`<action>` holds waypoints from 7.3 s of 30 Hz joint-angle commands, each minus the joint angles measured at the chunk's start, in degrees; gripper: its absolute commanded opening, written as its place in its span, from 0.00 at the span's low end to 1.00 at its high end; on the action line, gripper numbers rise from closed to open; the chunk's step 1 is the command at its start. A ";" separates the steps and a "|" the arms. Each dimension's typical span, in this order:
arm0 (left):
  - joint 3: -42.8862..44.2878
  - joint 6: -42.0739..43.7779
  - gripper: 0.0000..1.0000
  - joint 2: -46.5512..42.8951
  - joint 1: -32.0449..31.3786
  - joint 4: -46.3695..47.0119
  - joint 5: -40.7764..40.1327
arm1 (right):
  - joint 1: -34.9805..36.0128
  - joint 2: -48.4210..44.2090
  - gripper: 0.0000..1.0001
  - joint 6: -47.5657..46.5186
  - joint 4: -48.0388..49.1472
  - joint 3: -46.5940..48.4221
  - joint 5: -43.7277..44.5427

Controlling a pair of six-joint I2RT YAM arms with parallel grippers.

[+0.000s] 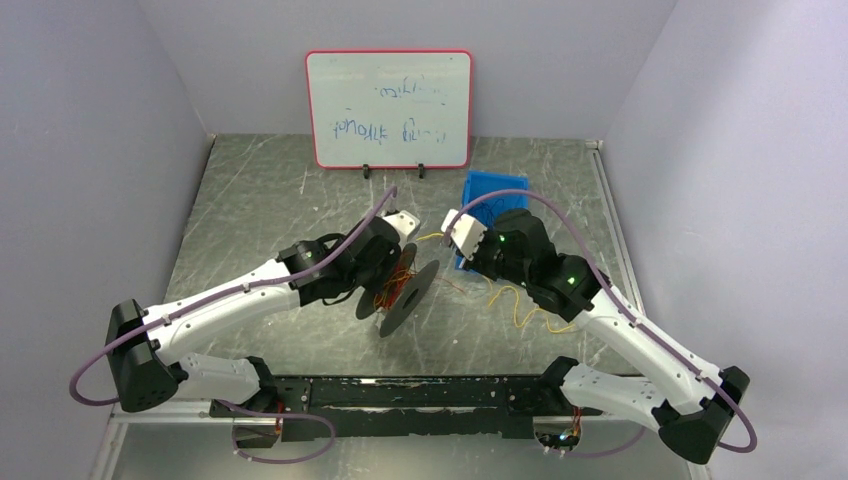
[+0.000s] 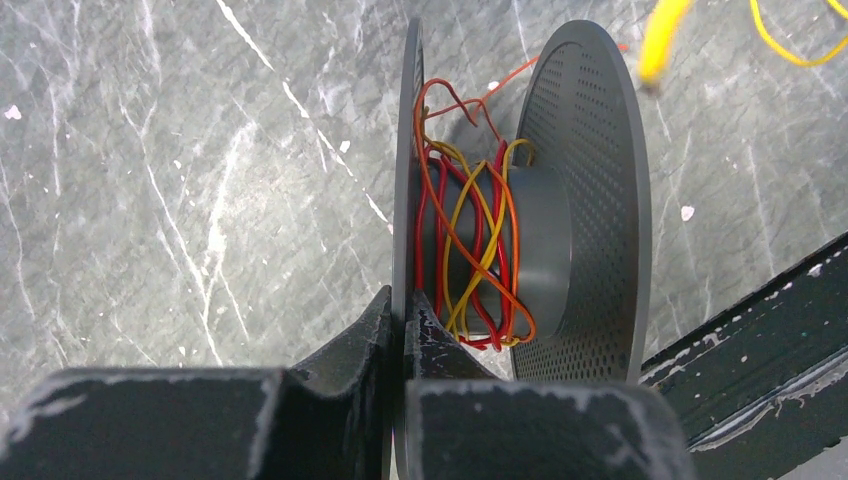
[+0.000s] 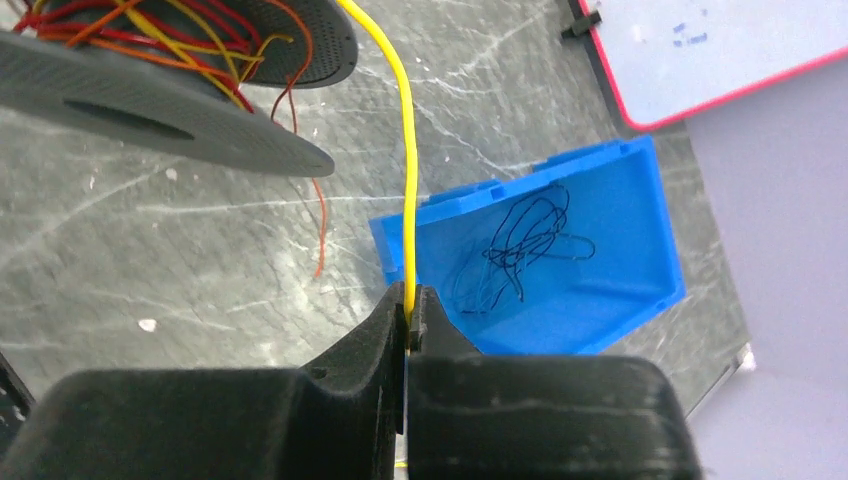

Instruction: Wrap the cables

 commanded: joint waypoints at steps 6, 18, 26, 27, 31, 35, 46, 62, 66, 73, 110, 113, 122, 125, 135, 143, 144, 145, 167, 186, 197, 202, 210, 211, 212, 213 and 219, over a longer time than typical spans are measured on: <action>-2.65 3.31 0.07 -4.38 -0.62 2.90 0.49 | -0.10 0.22 0.00 -19.88 -3.19 -1.80 -10.88; -7.29 3.59 0.07 -5.50 -0.62 5.83 4.91 | 0.02 3.39 0.00 -27.00 9.58 -6.94 -11.91; -8.02 3.15 0.08 -6.46 -0.62 6.14 4.33 | 0.33 7.59 0.00 -27.83 12.11 -4.20 -12.66; -8.02 3.15 0.09 -6.48 -0.67 6.14 4.30 | 0.50 8.08 0.00 -27.57 12.82 -4.17 -12.44; -8.17 2.96 0.11 -6.48 -0.62 6.23 4.90 | 1.14 9.85 0.00 -26.80 15.91 -4.34 -11.39; -8.40 2.67 0.15 -6.60 -0.62 5.96 3.71 | 1.69 11.12 0.00 -26.67 17.47 -4.98 -10.66; -8.94 1.83 0.34 -8.12 -0.62 6.48 3.90 | 3.43 13.33 0.00 -25.67 20.49 -6.05 -10.03; -8.99 1.66 0.46 -8.44 -0.62 7.19 5.61 | 6.15 14.48 0.00 -26.07 19.30 -7.22 -8.20; -9.06 1.58 0.49 -8.87 -0.62 7.28 5.86 | 6.16 14.13 0.00 -26.46 18.12 -7.20 -7.05; -9.33 1.48 0.52 -9.64 -0.54 7.54 4.87 | 6.25 10.65 0.00 -26.62 18.63 -8.70 -8.05; -9.91 1.16 0.56 -8.40 0.22 8.73 6.70 | 8.90 12.98 0.00 -27.67 25.54 -11.09 -10.65; -9.92 1.21 0.54 -8.55 0.42 8.70 6.64 | 8.96 13.12 0.00 -27.62 25.16 -10.96 -10.71; -9.64 1.39 0.40 -7.81 0.87 8.45 7.43 | 9.06 13.60 0.00 -27.62 25.59 -11.30 -12.78; -9.49 1.46 0.35 -7.62 0.98 8.16 7.54 | 9.37 13.79 0.00 -27.62 25.84 -11.46 -13.25; -9.52 1.54 0.07 -7.79 1.64 8.38 8.59 | 10.02 14.89 0.00 -26.69 26.83 -11.20 -12.65; -9.99 1.50 0.07 -8.53 1.75 8.57 8.51 | 10.07 14.15 0.01 -24.17 29.81 -12.40 -11.73; -10.07 1.37 0.07 -8.71 1.75 8.64 8.10 | 10.04 13.98 0.03 -23.66 30.25 -12.62 -11.52; -10.19 1.36 0.07 -8.92 1.75 8.72 7.73 | 10.03 13.79 0.05 -22.92 30.81 -12.92 -11.06; -10.52 -0.47 0.07 -11.67 5.27 9.30 5.47 | 9.51 -1.79 0.34 -2.44 40.90 -21.74 2.25; -3.52 0.16 0.07 -16.50 5.96 6.78 0.61 | 9.32 -12.14 0.59 41.38 37.53 -32.33 22.70; 9.25 1.81 0.07 -16.26 5.96 -1.24 -4.09 | 8.43 -10.96 0.69 45.82 34.60 -34.21 23.96; 13.46 2.50 0.07 -15.74 5.95 -3.76 -6.57 | 6.77 -9.20 0.74 48.45 33.40 -33.37 21.76; 18.33 3.14 0.07 -15.40 5.96 -5.45 -7.86 | -3.14 -4.63 0.75 53.66 30.26 -31.71 12.96; 18.80 3.22 0.07 -15.33 5.97 -5.60 -8.04 | -4.68 -4.09 0.75 53.69 30.65 -31.79 10.71; 19.39 3.30 0.07 -15.29 5.97 -5.87 -8.14 | -5.87 -3.51 0.75 53.49 31.26 -31.91 7.72; 19.91 3.32 0.07 -15.11 5.92 -6.24 -8.31 | -7.05 -2.80 0.74 53.28 31.63 -31.97 6.01; 22.67 3.76 0.07 -14.91 5.97 -7.89 -9.73 | -8.81 -0.48 0.74 50.03 33.59 -31.29 -1.07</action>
